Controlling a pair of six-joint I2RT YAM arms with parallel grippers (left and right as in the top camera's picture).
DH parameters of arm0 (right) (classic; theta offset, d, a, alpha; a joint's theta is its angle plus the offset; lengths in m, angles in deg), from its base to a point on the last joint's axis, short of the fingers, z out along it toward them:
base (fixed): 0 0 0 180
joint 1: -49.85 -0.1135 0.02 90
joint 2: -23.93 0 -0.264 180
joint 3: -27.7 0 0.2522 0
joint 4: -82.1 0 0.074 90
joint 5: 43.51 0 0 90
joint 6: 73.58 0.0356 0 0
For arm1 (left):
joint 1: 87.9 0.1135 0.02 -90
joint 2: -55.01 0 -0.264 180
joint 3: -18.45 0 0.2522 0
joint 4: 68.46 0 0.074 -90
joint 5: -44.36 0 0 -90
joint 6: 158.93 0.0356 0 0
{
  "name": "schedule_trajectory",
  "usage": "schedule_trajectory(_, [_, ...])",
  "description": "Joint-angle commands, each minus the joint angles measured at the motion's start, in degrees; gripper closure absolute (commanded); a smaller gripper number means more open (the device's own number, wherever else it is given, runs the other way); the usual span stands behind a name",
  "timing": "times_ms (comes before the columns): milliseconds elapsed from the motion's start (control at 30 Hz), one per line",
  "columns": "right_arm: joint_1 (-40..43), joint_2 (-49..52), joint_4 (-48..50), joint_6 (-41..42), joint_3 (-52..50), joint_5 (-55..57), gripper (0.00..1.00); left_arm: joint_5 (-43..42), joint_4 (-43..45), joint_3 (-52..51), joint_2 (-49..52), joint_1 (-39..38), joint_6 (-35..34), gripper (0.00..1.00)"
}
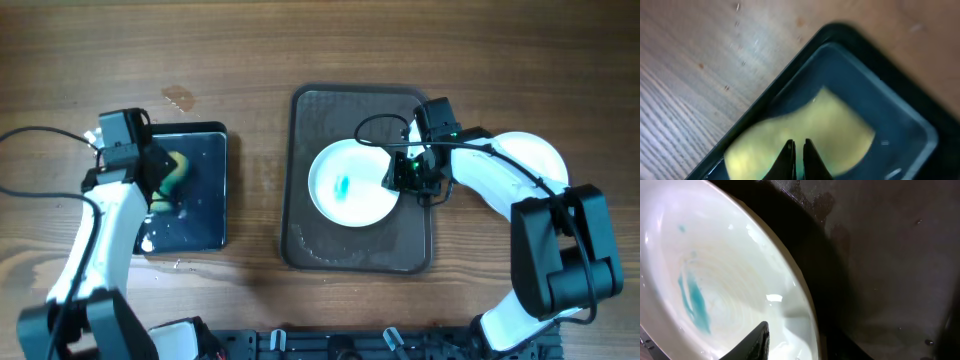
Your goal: Clean dirty plates on tray and stack at the side
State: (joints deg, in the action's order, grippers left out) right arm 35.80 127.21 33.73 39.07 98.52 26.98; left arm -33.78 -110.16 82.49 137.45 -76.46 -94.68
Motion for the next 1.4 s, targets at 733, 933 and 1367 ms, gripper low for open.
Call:
schedule_trajectory(733, [0.2,3.32,-1.64,1.53,-2.23,2.95,0.59,22.21,-4.74,1.33,13.22,-13.57,0.07,0.78])
schedule_trajectory(933, [0.2,3.32,-1.7,1.51,-2.23,2.93,0.59,23.89,-3.72,1.33,13.2,-13.6,0.0,0.96])
schedule_trajectory(1367, [0.2,3.32,-1.44,1.46,-2.21,2.97,0.56,14.19,-13.51,2.99,6.01,-13.57,6.1,0.55])
